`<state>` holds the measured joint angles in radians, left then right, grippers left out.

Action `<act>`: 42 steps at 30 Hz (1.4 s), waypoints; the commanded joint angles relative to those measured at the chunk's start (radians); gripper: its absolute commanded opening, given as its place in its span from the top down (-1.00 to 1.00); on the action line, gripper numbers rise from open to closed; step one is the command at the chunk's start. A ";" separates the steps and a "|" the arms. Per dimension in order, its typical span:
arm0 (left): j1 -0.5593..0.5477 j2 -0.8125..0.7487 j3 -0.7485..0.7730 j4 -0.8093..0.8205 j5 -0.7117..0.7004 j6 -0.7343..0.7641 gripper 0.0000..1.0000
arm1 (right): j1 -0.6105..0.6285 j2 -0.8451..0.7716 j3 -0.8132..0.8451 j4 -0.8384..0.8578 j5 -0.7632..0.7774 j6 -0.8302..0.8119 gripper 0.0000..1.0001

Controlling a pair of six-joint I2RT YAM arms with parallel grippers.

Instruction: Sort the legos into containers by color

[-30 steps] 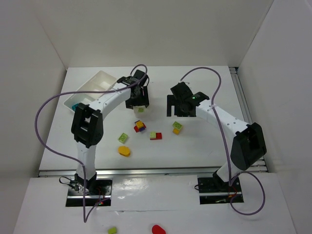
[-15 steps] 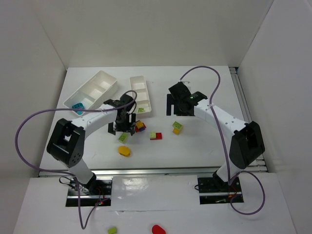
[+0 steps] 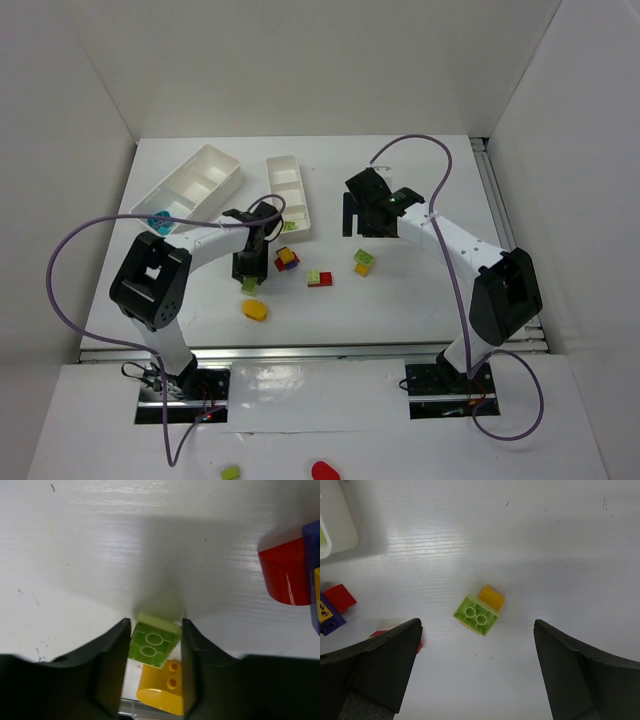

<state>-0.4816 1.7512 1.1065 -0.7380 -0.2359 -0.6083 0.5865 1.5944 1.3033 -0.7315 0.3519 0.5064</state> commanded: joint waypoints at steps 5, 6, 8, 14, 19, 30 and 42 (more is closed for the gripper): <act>0.004 -0.067 0.133 -0.076 -0.098 -0.021 0.49 | 0.003 0.009 0.062 -0.022 0.030 0.001 -1.00; 0.005 -0.081 0.180 -0.077 -0.098 -0.005 0.52 | 0.003 0.009 0.062 -0.022 0.039 0.001 -1.00; 0.005 -0.104 0.235 -0.077 -0.083 0.007 0.56 | 0.003 0.018 0.062 -0.022 0.039 0.001 -1.00; 0.005 0.031 0.502 -0.077 -0.025 0.013 0.56 | 0.003 0.018 0.062 -0.031 0.048 0.001 -1.00; 0.005 0.232 0.714 -0.067 -0.025 -0.008 0.56 | 0.003 0.009 0.062 -0.051 0.081 0.011 -1.00; 0.005 0.328 0.842 -0.093 0.000 -0.030 -0.89 | -0.007 -0.011 0.062 -0.080 0.113 0.020 -1.00; -0.006 -0.220 0.124 -0.199 0.041 -0.151 -0.83 | 0.002 0.028 0.060 -0.036 0.068 0.011 -1.00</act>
<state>-0.4797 1.5974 1.3880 -0.8486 -0.2222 -0.6647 0.5846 1.6127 1.3312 -0.7849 0.4248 0.5083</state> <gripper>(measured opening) 0.916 0.999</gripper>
